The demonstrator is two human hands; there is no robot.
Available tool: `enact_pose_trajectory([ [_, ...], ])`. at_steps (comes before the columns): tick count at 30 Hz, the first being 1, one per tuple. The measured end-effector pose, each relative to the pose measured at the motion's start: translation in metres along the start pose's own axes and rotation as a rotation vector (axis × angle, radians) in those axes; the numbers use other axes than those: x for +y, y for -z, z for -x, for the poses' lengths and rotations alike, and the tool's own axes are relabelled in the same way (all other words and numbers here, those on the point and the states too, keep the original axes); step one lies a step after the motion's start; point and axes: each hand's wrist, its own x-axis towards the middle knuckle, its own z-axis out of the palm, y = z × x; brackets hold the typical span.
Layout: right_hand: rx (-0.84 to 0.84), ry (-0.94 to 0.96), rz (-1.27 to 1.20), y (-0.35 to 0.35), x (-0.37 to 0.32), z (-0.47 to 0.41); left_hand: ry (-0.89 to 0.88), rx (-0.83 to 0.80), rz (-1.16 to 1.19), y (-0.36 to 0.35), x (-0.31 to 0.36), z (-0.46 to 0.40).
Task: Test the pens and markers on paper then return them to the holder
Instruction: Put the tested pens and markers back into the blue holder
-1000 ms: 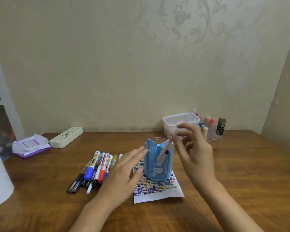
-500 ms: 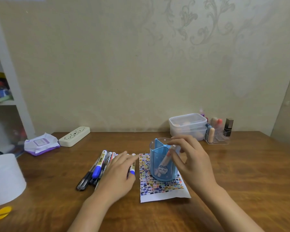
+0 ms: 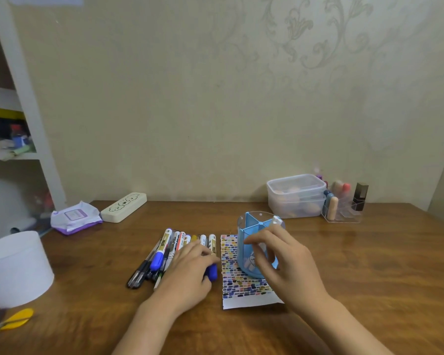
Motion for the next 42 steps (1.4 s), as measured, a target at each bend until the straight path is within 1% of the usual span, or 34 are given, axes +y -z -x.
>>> enact_pose_trajectory([
  [5,-0.253,-0.070,-0.024,-0.007,0.003,0.001,-0.066,0.058,-0.010,-0.002,0.004,0.000],
  [8,-0.356,-0.095,-0.004,-0.013,0.005,0.004,-0.099,0.064,-0.003,-0.004,0.005,0.000],
  [14,-0.459,-0.168,0.007,-0.015,0.005,0.006,-0.171,0.106,-0.004,-0.004,0.009,0.000],
  [18,-0.484,-0.177,0.032,-0.019,0.004,0.009,-0.212,0.108,-0.024,-0.005,0.011,0.000],
  [23,-0.500,-0.196,0.014,-0.019,-0.001,0.009,-0.242,0.197,0.024,0.000,0.016,0.000],
  [26,-0.429,-0.207,-0.039,-0.019,-0.003,0.008,-0.289,0.276,0.024,0.003,0.017,0.000],
  [29,-0.308,-0.233,-0.109,-0.018,-0.005,0.007,-0.334,0.340,0.058,0.005,0.021,0.000],
  [33,-0.129,-0.192,-0.150,-0.010,-0.008,0.003,-0.350,0.433,0.156,0.008,0.028,0.002],
  [36,0.041,-0.171,-0.183,0.004,-0.009,-0.003,-0.297,0.411,0.248,0.013,0.035,0.005],
  [38,0.158,-0.191,-0.245,0.014,-0.009,-0.008,-0.288,0.390,0.287,0.014,0.035,0.005],
  [42,0.311,-0.221,-0.385,0.029,-0.005,-0.015,-0.290,0.280,0.225,0.009,0.035,0.004],
])
